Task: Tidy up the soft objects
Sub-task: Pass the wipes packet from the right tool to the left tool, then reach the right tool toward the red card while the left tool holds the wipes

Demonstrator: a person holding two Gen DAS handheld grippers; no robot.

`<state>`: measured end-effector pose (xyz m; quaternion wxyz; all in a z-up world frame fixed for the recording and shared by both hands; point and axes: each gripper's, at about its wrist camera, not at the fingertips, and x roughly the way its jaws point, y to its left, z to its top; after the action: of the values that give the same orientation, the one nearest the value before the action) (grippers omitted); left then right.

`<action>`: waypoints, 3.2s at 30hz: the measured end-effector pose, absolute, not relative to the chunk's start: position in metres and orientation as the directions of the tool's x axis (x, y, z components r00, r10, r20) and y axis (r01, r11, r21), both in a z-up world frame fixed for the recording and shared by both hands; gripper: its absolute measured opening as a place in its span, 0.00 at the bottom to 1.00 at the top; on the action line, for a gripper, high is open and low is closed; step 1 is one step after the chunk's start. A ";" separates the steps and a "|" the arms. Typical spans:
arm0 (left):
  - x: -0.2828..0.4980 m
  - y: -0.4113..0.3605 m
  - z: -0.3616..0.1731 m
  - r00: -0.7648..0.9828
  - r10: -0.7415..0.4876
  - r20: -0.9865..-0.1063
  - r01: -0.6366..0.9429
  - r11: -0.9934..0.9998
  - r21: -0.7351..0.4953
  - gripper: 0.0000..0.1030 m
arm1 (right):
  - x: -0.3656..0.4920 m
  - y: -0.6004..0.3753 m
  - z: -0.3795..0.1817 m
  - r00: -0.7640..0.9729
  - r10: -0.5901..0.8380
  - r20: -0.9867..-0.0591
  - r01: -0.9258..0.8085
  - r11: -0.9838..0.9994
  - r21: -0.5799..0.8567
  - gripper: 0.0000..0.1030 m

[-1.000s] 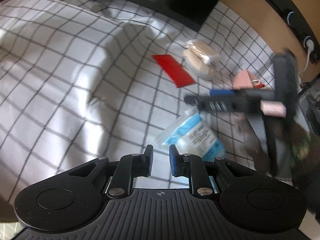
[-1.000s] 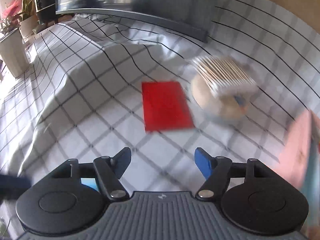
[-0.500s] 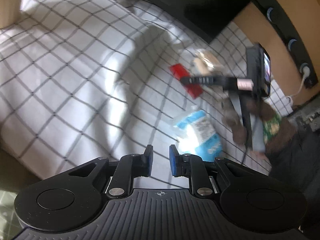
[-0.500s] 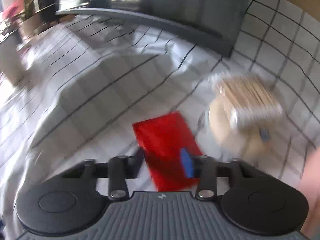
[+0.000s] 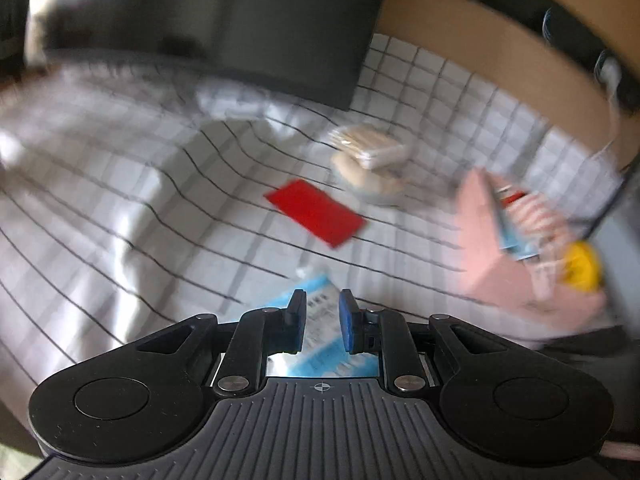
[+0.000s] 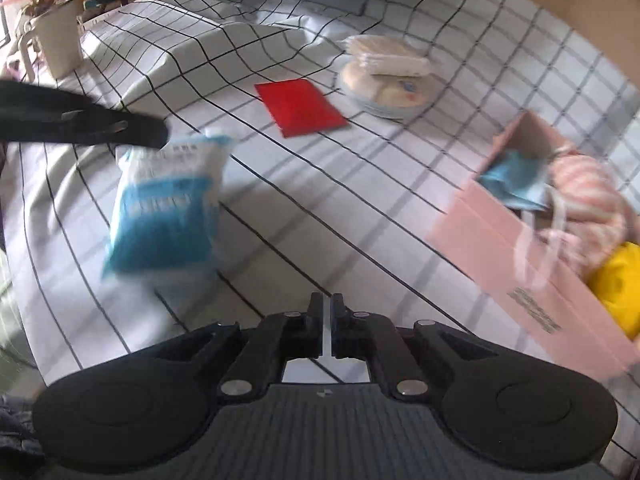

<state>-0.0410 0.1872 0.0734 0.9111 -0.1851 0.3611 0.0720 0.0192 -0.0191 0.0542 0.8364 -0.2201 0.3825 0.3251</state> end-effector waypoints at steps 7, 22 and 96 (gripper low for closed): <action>-0.025 0.144 0.050 0.678 0.222 -0.701 -0.380 0.922 -0.076 0.30 | 0.010 -0.064 0.047 0.505 0.411 -0.759 -0.734 0.666 -0.128 0.42; -0.021 0.089 0.072 0.641 0.265 -0.721 -0.438 0.897 -0.061 0.63 | 0.021 -0.109 0.025 0.487 0.555 -0.674 -0.745 0.667 0.012 0.79; -0.093 0.254 0.056 0.726 -0.070 -0.684 -0.297 0.865 -0.404 0.56 | 0.076 0.032 0.083 0.359 0.598 -0.716 -0.852 0.524 0.011 0.65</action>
<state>-0.0934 0.2536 0.0561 0.8942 -0.2516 0.3647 0.0635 0.0764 0.0323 0.0825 0.8032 -0.1854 0.3418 0.4512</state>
